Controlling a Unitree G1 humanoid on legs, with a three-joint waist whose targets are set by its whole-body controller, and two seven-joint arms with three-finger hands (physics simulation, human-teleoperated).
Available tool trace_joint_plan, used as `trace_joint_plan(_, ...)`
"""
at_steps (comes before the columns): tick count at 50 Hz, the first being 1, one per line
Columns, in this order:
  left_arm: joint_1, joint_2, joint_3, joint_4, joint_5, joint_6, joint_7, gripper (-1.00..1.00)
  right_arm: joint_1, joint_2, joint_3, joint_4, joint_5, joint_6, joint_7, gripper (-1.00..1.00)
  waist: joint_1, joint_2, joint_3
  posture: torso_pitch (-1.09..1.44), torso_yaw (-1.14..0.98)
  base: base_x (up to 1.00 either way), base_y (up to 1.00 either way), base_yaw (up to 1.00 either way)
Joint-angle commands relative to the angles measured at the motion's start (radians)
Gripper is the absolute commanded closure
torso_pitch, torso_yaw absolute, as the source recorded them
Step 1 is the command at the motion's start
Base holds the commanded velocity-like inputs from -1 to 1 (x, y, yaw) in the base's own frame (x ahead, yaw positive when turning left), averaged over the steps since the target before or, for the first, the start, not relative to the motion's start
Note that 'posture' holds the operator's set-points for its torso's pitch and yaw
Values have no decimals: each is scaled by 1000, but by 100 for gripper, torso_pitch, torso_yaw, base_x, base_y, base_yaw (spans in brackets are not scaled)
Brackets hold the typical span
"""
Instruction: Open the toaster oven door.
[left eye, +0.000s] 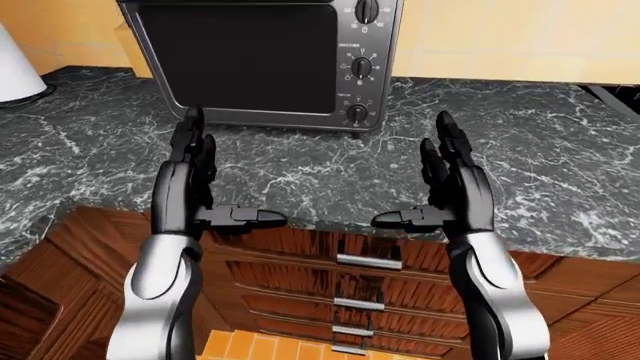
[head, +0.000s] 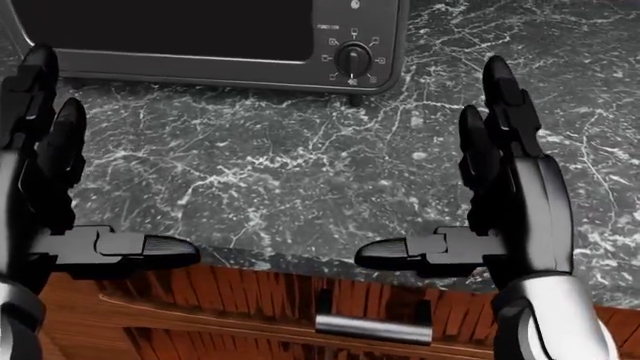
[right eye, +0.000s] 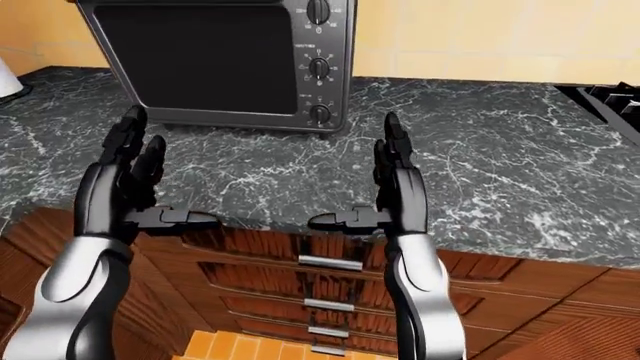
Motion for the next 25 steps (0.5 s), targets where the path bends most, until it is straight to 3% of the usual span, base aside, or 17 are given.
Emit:
trace_joint_plan(1,-19,2,-1,-29,-1,-16,1,-100,-20,-6,-9,-29,1,-29,2,-100,-3,8,-10,0,0,17,0,0)
trace_joint_plan(4,-19,2,-4,-23,0,-22,1,-100,-21,-5,-9,-33,1,-25,1,-100,-2,-12,-5,0,0,17,0,0)
trace_joint_plan(6,-20,2,-3,-23,-1,-22,0,-100,-21,-5,-9,-32,2,-26,2,-100,2,-56,-8,0,0,18,0,0)
trace_joint_plan(7,-20,1,-3,-27,-1,-17,1,-100,-21,-5,-10,-28,2,-30,3,-100,1,-39,-8,0,0,20,0,0)
trace_joint_plan(10,-19,2,-4,-26,1,-20,0,-100,-20,-5,-8,-28,1,-34,5,-100,-5,-49,-1,0,0,23,0,0)
trace_joint_plan(15,-18,1,-2,-36,-1,-14,1,-100,-16,-5,-9,-10,0,-56,11,-100,-5,-21,8,0,0,26,0,0)
trace_joint_plan(17,-14,0,-1,-43,-2,-11,1,-100,-13,-5,-8,-11,-1,-59,11,-100,-10,1,8,0,0,27,0,0)
trace_joint_plan(19,-7,-1,1,-39,-3,-22,0,-100,-12,-5,-6,-42,-4,-32,4,-100,-15,38,6,0,0,20,0,0)
trace_joint_plan(20,-8,-1,2,-41,-3,-19,1,-100,-13,-5,-6,-45,-5,-29,4,-100,-22,60,-16,0,0,0,0,0)
trace_joint_plan(21,-10,0,4,-47,-5,-12,1,-100,-14,-4,-8,-46,-5,-27,2,-100,-31,57,-30,0,0,0,0,0)
trace_joint_plan(22,-10,1,4,-47,-6,-12,1,-100,-14,-4,-8,-46,-6,-27,2,-100,-27,39,-12,0,0,0,0,0)
trace_joint_plan(25,-12,3,7,-55,-10,-5,2,-100,-18,-5,-8,-54,-7,-23,2,-100,-24,40,-13,0,0,0,0,0)
